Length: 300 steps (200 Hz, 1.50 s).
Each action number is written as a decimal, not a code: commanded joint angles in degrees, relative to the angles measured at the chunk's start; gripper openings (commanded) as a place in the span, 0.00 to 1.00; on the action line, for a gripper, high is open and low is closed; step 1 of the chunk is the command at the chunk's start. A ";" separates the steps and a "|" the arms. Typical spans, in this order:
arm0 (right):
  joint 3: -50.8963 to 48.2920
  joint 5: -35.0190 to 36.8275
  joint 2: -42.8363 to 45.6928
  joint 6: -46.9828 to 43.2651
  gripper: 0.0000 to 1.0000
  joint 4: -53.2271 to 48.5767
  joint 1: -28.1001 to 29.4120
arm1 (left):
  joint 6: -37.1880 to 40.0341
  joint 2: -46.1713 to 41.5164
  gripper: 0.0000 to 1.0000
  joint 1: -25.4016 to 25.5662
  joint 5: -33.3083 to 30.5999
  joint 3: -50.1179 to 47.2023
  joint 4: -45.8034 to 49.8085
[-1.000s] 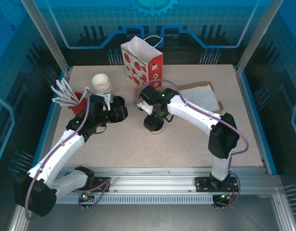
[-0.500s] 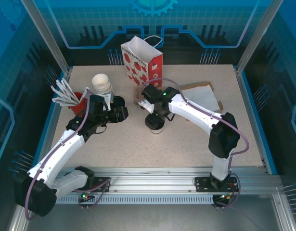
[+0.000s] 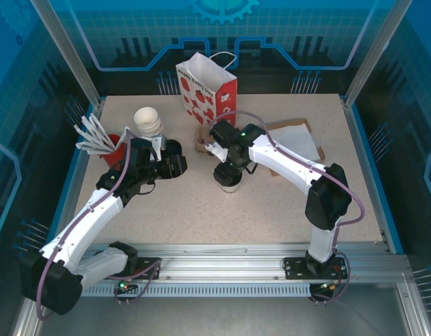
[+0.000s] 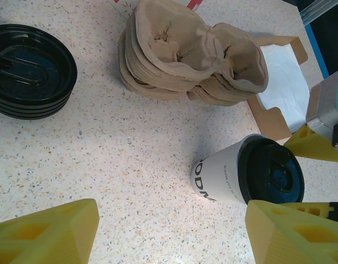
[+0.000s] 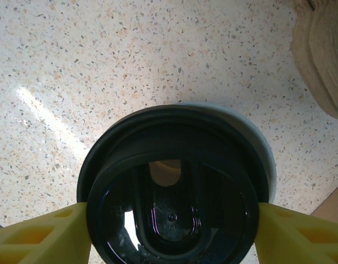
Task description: Pack the takeout coffee
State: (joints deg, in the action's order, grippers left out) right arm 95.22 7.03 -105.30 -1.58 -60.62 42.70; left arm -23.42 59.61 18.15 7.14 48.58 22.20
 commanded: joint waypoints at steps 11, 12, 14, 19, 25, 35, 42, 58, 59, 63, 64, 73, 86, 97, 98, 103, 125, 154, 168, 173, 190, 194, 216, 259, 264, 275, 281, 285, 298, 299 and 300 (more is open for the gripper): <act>1.38 -1.54 3.63 -0.81 0.73 -1.04 -1.06 | 0.69 0.06 0.73 -0.31 1.65 -0.76 -0.44; 1.42 -1.56 3.62 -0.80 0.73 -1.01 -1.09 | 0.63 0.06 0.73 -0.31 1.65 -0.76 -0.46; 1.41 -1.55 3.65 -0.79 0.73 -1.00 -1.16 | 0.65 0.06 0.73 -0.31 1.65 -0.76 -0.44; 1.37 -1.42 3.58 -0.79 0.73 -1.04 -1.37 | 0.65 0.15 0.73 -0.31 1.74 -0.75 -0.51; 1.29 -1.33 3.45 -0.87 0.73 -1.05 -1.64 | 0.65 0.24 0.73 -0.31 1.82 -0.76 -0.50; 1.15 -1.03 3.27 -0.99 0.73 -1.08 -2.07 | 0.64 0.24 0.73 -0.32 1.92 -0.76 -0.54; 1.12 -0.67 3.06 -1.08 0.73 -1.14 -2.32 | 0.57 0.24 0.73 -0.31 2.00 -0.76 -0.53; 1.18 -0.52 2.48 -1.29 0.73 -1.25 -2.45 | 0.57 0.24 0.73 -0.31 2.00 -0.84 -0.49; 1.19 -0.52 2.38 -1.26 0.73 -1.21 -2.45 | 0.57 0.24 0.73 -0.31 2.00 -0.85 -0.53; 1.17 -0.58 2.23 -1.25 0.73 -1.17 -2.44 | 0.57 0.24 0.73 -0.31 2.00 -0.85 -0.56; 1.14 -0.60 2.17 -1.24 0.73 -1.17 -2.44 | 0.57 0.24 0.73 -0.31 2.00 -0.85 -0.57; 1.03 -0.76 1.94 -1.37 0.73 -0.99 -2.49 | 0.43 0.24 0.73 -0.32 2.08 -0.84 -0.53; 0.93 -0.92 1.50 -1.34 0.73 -0.82 -2.54 | 0.44 0.24 0.73 -0.31 2.09 -0.86 -0.62; 0.80 -1.06 1.23 -1.39 0.73 -0.65 -2.69 | 0.36 0.19 0.73 -0.35 2.22 -0.93 -0.58; 0.74 -1.15 1.19 -1.40 0.73 -0.60 -2.65 | 0.38 0.22 0.73 -0.33 2.25 -0.94 -0.58; 0.67 -1.30 1.14 -1.34 0.73 -0.56 -2.68 | 0.39 0.23 0.73 -0.31 2.27 -1.01 -0.58; 0.04 -1.90 0.71 -1.24 0.73 -0.13 -2.62 | 0.30 0.26 0.73 -0.31 2.43 -1.09 -0.76; -0.94 -2.52 0.24 -0.98 0.73 0.54 -2.70 | -0.05 0.56 0.73 -0.32 3.21 -1.24 -1.18; -1.59 -2.79 0.12 -0.81 0.73 0.84 -2.64 | -0.14 0.80 0.73 -0.31 3.67 -1.21 -1.22; -1.76 -2.81 0.08 -0.79 0.73 0.91 -2.71 | -0.21 0.81 0.73 -0.31 3.83 -1.25 -1.30; -2.27 -2.76 -0.21 -0.76 0.73 1.24 -2.75 | -0.31 0.85 0.73 -0.31 4.02 -1.25 -1.27; -2.42 -2.88 -0.24 -0.71 0.73 1.32 -2.70 | -0.36 0.78 0.73 -0.32 4.03 -1.36 -1.28; -3.00 -3.07 -0.50 -0.70 0.74 1.55 -2.73 | -0.40 0.65 0.73 -0.27 4.13 -1.47 -1.21; -3.38 -2.88 -0.62 -0.55 0.73 2.10 -2.71 | -0.53 0.59 0.73 -0.26 4.31 -1.42 -1.40; -3.44 -2.74 -0.52 -0.66 0.73 2.33 -2.72 | -0.52 0.66 0.73 -0.29 4.37 -1.43 -1.40; -3.11 -2.38 -0.51 -0.77 0.73 2.44 -2.76 | -0.52 0.59 0.73 -0.22 4.35 -1.53 -1.41; -3.01 -2.40 -0.60 -0.79 0.73 2.39 -2.81 | -0.49 0.59 0.73 -0.22 4.38 -1.47 -1.35; -2.90 -2.35 -0.66 -0.87 0.73 2.43 -2.82 | -0.49 0.59 0.73 -0.22 4.40 -1.53 -1.40; -2.43 -2.24 -1.10 -1.12 0.73 2.01 -2.97 | -0.44 0.59 0.73 -0.22 4.40 -1.54 -1.33; -2.37 -2.17 -1.12 -1.09 0.73 2.00 -3.02 | -0.42 0.59 0.73 -0.22 4.39 -1.55 -1.35; -2.39 -2.18 -1.13 -1.07 0.73 2.00 -3.04 | -0.45 0.59 0.73 -0.22 4.38 -1.51 -1.31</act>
State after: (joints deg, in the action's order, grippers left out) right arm 92.92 5.37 -105.06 -2.02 -57.93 40.45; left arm -23.64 60.31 18.15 9.98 47.77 21.54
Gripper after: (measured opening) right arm 0.736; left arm 0.730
